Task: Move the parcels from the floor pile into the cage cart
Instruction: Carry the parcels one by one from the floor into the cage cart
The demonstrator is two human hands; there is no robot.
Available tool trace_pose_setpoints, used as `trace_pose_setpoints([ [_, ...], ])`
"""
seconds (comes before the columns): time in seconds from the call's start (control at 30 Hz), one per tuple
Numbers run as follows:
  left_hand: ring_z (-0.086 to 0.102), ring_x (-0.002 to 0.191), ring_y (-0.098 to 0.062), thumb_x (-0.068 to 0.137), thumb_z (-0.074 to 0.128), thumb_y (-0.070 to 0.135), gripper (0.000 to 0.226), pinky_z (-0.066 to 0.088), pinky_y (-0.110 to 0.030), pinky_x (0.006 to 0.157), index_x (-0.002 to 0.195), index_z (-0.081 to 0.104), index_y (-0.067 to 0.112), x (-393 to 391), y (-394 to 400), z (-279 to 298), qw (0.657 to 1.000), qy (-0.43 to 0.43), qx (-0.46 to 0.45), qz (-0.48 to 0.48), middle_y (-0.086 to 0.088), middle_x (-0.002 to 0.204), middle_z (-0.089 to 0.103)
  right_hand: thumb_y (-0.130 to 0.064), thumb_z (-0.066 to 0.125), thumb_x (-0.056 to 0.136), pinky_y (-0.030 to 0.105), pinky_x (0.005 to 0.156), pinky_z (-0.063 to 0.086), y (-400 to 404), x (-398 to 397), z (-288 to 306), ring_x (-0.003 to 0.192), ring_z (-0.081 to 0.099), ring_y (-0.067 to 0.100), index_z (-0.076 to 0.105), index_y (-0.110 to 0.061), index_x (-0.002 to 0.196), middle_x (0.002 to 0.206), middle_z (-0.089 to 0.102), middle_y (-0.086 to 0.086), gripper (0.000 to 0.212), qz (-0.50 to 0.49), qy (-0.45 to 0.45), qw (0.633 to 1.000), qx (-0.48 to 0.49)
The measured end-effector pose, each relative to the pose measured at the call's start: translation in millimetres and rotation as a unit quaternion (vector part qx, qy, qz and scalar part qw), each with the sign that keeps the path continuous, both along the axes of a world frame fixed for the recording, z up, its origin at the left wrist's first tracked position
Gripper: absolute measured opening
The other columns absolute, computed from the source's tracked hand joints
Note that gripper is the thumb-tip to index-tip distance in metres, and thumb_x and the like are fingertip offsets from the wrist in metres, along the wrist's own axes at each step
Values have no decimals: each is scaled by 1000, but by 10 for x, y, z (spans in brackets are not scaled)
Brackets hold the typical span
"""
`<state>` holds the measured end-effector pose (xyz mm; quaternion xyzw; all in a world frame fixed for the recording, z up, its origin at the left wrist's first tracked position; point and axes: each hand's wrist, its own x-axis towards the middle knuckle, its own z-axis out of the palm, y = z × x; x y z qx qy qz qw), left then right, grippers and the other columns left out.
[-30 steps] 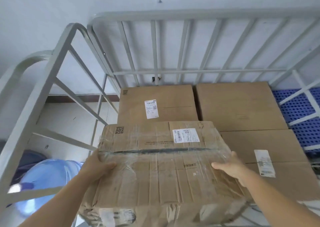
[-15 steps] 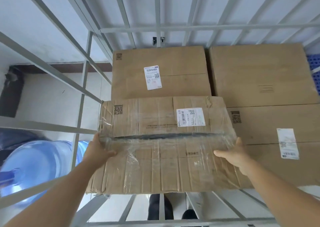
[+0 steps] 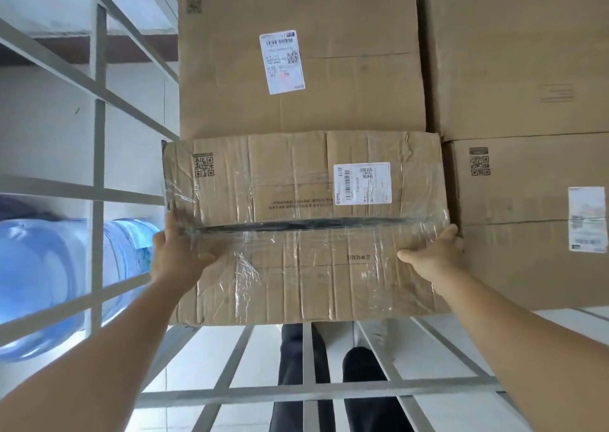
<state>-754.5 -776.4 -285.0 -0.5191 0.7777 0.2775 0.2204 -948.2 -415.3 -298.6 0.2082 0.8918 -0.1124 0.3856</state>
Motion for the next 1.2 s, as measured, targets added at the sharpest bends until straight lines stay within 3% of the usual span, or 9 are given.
trace_pose_setpoints([
  [0.13,59,100,-40,71,83,19,99,49,-47,87,141,16,38,-4,2,10,999,-15,7,-29,-15,135,34,-36,83,74,51,111,36,26,56,-28,141,32,36,-9,-14,156,161,5,10,124,24,38,999,-14],
  [0.3,56,112,-40,61,80,63,114,50,-51,91,146,13,29,-49,5,137,995,-58,19,-77,-16,136,41,-33,81,77,50,111,37,103,22,53,144,26,35,-12,-17,155,163,1,7,122,51,17,998,-31],
  [0.4,48,125,-38,72,80,44,109,45,-51,99,152,8,26,-104,90,246,989,-93,3,-111,-15,148,30,-35,78,79,49,112,36,68,4,179,146,24,33,-12,-16,155,164,-4,4,120,76,3,997,-27],
  [0.53,11,148,-30,81,72,44,104,22,-46,117,154,0,21,-222,336,510,971,-114,-40,-205,-9,162,-1,-41,71,84,46,118,27,-15,6,466,150,14,27,-6,-13,156,164,-9,4,109,175,8,984,-33],
  [0.63,8,149,-27,86,66,44,98,13,-44,120,155,1,19,-401,596,834,961,-77,-54,-262,-7,162,3,-44,66,87,44,120,21,-43,-34,825,151,10,26,-4,-14,156,164,-7,2,103,262,29,964,-40],
  [0.83,16,147,-24,89,63,39,87,17,-41,120,154,8,21,-839,1174,1625,936,16,-62,-345,-3,159,19,-46,61,91,43,122,14,24,-110,1688,151,4,24,-3,-15,157,165,0,4,97,389,85,916,-52],
  [1.0,16,147,-22,89,62,43,88,16,-39,120,155,7,24,-1072,1628,2312,918,67,-92,-381,0,160,17,-49,59,91,38,120,10,235,-143,2505,151,5,21,-1,-16,157,165,3,3,95,412,138,898,-66],
  [1.2,16,147,-21,90,61,39,82,15,-36,118,154,11,24,-1193,2113,3094,881,131,-112,-440,0,160,16,-48,54,93,38,121,11,643,-39,3361,151,6,22,2,-16,157,165,5,3,88,370,192,907,-64],
])
